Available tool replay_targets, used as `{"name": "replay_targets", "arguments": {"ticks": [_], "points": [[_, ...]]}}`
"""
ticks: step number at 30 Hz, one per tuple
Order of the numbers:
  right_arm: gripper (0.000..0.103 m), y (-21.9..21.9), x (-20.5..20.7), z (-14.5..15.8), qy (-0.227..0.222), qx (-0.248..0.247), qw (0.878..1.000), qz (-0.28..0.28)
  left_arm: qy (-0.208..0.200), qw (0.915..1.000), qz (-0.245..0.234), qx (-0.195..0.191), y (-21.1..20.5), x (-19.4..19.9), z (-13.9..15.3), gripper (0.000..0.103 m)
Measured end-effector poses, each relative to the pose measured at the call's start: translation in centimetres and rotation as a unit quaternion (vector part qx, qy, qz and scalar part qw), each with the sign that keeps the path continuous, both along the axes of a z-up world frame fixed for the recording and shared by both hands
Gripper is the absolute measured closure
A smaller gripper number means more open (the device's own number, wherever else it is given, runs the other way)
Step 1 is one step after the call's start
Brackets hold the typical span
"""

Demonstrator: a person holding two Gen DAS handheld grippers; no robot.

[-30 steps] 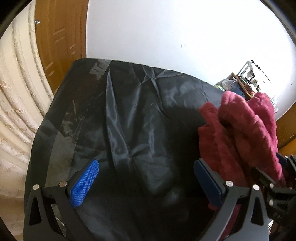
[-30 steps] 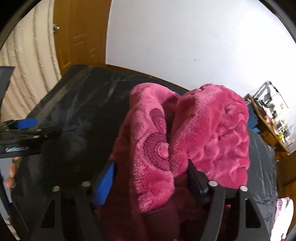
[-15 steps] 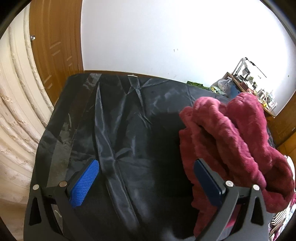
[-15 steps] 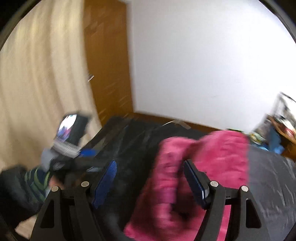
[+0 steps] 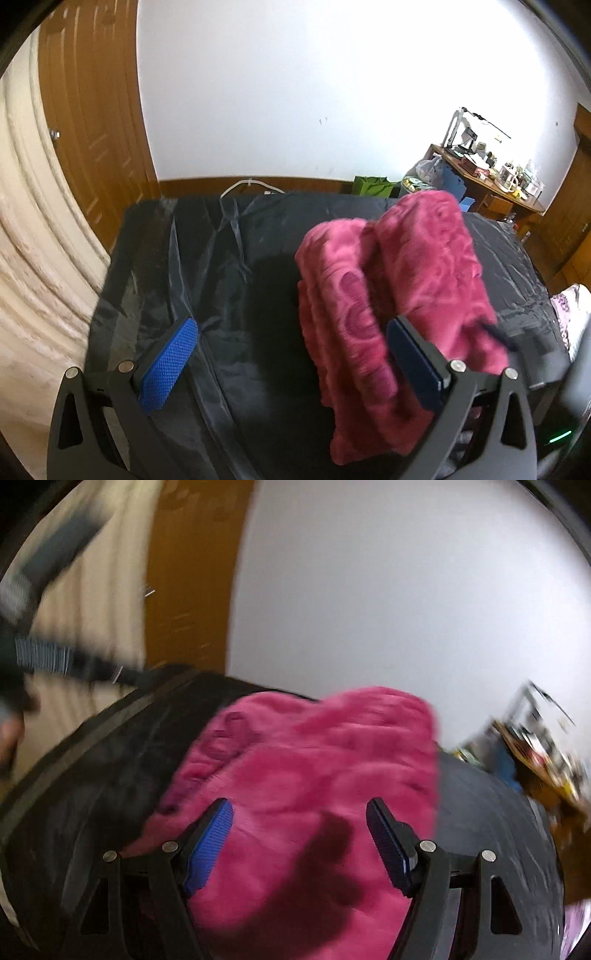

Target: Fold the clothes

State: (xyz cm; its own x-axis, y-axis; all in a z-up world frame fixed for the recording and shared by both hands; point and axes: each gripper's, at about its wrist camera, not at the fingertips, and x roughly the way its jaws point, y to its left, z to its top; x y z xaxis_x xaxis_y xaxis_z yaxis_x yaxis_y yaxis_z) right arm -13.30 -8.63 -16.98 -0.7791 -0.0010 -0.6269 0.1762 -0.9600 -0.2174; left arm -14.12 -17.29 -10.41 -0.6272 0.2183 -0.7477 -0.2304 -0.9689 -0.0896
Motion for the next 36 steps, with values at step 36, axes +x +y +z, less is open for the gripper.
{"name": "replay_targets", "arguments": {"ticks": [36], "points": [[0.009, -6.4, -1.7, -9.2, -0.022, 0.046, 0.996, 0.072, -0.130, 0.9858, -0.036, -0.101, 11.8, -22.1, -13.4, 0.000]]}}
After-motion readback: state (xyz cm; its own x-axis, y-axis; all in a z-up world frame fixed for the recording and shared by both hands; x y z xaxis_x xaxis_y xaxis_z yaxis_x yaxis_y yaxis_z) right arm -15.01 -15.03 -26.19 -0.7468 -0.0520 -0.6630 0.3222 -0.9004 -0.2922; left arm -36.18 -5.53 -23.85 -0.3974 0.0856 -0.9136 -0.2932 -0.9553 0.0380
